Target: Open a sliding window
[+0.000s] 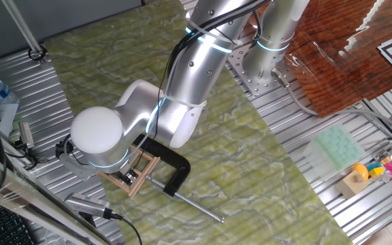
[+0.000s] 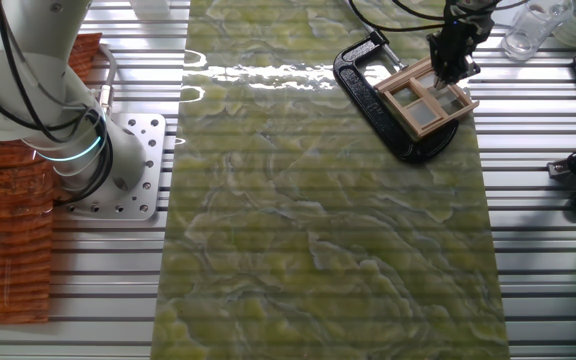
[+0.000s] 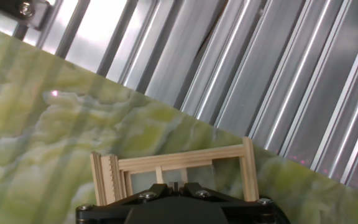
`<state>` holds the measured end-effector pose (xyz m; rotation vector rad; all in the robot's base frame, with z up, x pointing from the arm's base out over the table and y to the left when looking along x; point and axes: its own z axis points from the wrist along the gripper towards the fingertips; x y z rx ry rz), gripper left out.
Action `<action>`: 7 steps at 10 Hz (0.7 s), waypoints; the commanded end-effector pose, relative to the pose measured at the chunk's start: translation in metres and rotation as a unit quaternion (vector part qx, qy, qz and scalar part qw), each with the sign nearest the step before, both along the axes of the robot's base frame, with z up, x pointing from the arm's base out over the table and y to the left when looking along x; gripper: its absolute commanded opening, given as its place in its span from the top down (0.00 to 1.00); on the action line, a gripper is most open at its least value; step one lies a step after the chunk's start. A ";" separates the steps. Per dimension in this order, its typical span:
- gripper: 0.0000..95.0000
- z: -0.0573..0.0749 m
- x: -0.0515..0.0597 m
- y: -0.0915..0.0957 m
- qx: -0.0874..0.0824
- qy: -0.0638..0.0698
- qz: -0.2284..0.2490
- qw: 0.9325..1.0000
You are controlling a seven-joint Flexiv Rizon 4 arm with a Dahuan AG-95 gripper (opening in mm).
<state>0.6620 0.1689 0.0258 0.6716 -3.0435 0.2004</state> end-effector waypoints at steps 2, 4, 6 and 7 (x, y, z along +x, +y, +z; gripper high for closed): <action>1.00 -0.001 0.002 0.001 0.000 0.000 0.002 1.000; 1.00 -0.001 0.002 0.001 -0.001 -0.001 0.004 1.000; 1.00 -0.001 0.002 0.001 -0.004 0.001 0.025 1.000; 1.00 -0.001 0.002 0.001 -0.001 0.002 0.037 0.999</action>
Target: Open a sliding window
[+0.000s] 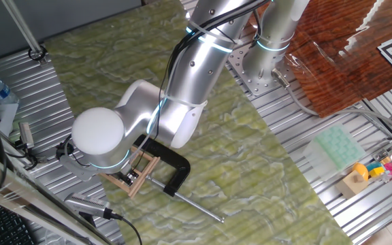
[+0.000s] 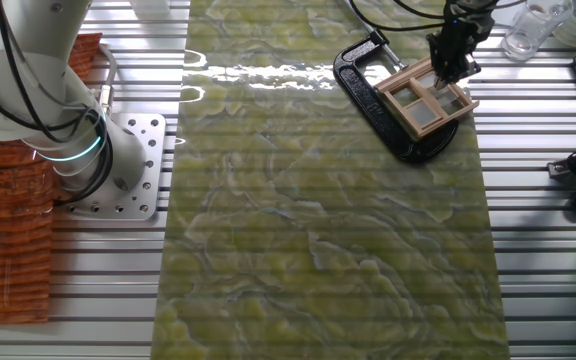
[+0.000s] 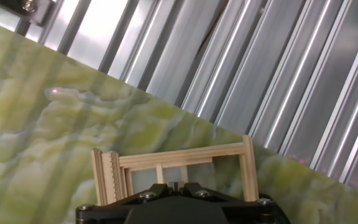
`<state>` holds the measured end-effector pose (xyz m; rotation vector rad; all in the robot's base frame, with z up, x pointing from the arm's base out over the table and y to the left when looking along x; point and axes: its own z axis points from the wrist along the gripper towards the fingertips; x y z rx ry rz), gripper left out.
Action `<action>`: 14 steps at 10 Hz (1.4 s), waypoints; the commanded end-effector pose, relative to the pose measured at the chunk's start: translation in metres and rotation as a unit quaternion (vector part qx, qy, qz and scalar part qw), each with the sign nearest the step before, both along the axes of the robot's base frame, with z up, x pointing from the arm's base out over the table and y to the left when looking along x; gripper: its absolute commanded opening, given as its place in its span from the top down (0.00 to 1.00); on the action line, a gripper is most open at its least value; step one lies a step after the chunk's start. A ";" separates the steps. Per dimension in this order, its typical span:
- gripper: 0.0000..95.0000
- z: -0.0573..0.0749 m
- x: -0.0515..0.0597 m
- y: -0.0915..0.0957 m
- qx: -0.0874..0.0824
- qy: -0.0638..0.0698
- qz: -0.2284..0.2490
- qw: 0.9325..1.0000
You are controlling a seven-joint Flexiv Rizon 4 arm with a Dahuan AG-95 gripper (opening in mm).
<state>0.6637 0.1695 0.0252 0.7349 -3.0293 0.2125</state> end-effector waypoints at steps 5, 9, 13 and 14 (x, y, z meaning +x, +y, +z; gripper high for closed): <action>1.00 0.000 0.000 0.000 0.003 -0.008 0.017 1.000; 1.00 -0.001 0.000 0.001 0.001 -0.005 0.021 1.000; 1.00 -0.001 0.000 0.002 -0.001 -0.006 0.016 1.000; 1.00 -0.002 0.000 0.001 -0.001 -0.006 0.016 1.000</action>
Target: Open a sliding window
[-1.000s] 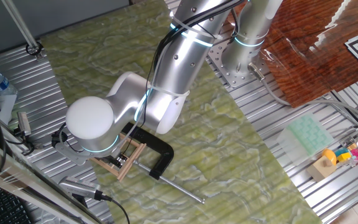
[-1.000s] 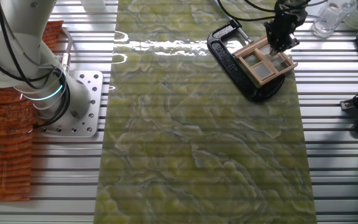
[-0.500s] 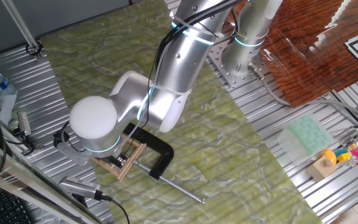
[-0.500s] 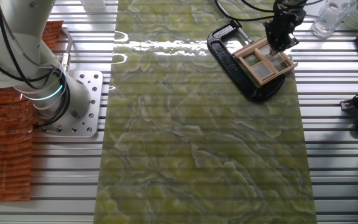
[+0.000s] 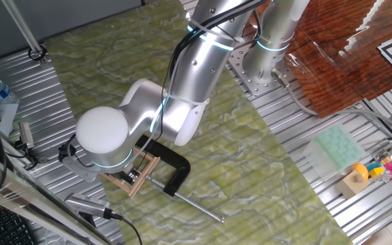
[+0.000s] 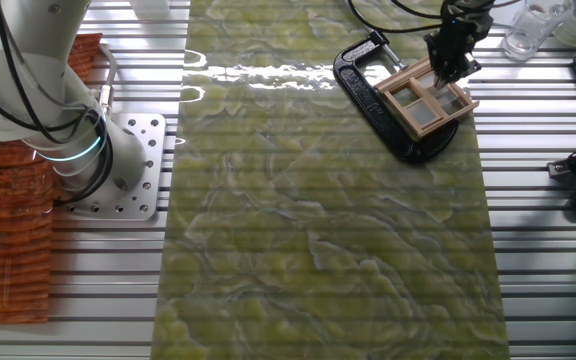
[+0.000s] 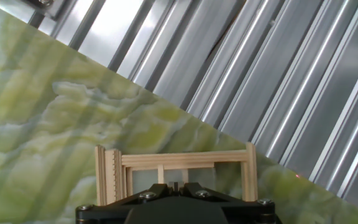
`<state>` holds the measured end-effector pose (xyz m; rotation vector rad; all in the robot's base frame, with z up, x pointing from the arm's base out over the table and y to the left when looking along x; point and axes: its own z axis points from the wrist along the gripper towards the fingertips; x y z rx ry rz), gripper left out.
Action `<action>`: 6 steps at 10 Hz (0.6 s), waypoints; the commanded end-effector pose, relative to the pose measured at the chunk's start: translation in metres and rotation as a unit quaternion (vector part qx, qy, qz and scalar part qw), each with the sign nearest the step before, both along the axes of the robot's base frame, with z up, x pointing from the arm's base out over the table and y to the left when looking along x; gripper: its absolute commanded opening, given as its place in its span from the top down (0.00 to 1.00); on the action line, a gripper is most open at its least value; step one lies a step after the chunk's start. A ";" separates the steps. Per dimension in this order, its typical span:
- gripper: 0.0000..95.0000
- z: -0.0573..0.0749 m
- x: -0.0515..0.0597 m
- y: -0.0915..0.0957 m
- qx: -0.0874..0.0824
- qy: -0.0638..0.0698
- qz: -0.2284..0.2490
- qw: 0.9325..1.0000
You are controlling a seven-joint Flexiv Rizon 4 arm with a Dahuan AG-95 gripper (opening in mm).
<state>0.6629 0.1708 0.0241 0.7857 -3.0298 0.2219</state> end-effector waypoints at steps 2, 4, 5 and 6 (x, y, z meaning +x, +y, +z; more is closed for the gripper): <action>1.00 -0.003 0.000 -0.001 0.000 0.000 0.000 1.000; 1.00 -0.003 0.000 -0.001 0.003 -0.001 -0.003 1.000; 1.00 -0.003 0.000 -0.001 0.003 0.000 -0.003 1.000; 1.00 -0.003 -0.001 0.000 0.003 0.000 -0.003 1.000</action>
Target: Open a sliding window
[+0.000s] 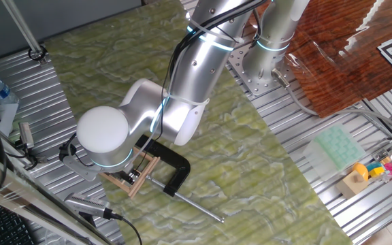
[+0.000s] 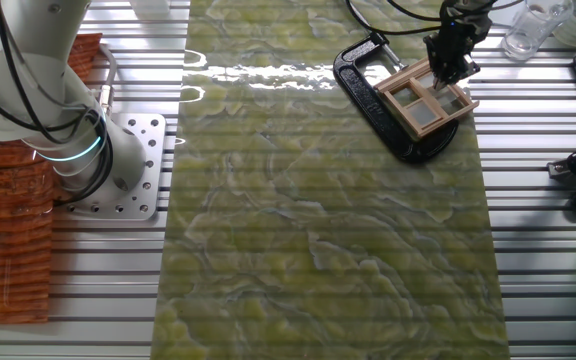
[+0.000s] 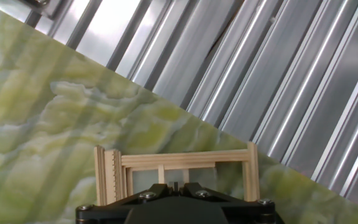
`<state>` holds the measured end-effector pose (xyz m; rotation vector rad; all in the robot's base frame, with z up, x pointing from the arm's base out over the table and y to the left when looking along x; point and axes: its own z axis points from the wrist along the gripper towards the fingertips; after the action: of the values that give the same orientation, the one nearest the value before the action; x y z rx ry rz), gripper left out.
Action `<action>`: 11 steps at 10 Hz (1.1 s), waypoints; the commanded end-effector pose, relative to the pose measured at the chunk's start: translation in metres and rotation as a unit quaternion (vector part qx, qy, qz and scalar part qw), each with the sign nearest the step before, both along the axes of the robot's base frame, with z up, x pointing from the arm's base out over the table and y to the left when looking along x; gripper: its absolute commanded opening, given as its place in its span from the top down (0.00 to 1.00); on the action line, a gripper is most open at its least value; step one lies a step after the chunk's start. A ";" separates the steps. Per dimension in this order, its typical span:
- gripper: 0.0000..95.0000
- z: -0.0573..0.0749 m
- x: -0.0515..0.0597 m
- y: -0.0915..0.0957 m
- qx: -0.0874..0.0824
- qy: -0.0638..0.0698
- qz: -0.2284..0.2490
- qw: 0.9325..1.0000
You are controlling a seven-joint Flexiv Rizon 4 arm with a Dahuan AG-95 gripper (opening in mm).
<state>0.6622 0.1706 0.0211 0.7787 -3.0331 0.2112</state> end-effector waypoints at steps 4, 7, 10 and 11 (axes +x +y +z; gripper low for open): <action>1.00 -0.001 -0.001 0.004 -0.002 -0.001 -0.006 1.000; 1.00 -0.001 -0.001 0.004 0.000 0.000 -0.004 1.000; 1.00 -0.002 -0.003 0.008 0.002 0.000 -0.006 1.000; 1.00 -0.003 -0.003 0.009 0.001 0.000 -0.007 1.000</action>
<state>0.6591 0.1803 0.0190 0.7587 -3.0386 0.2077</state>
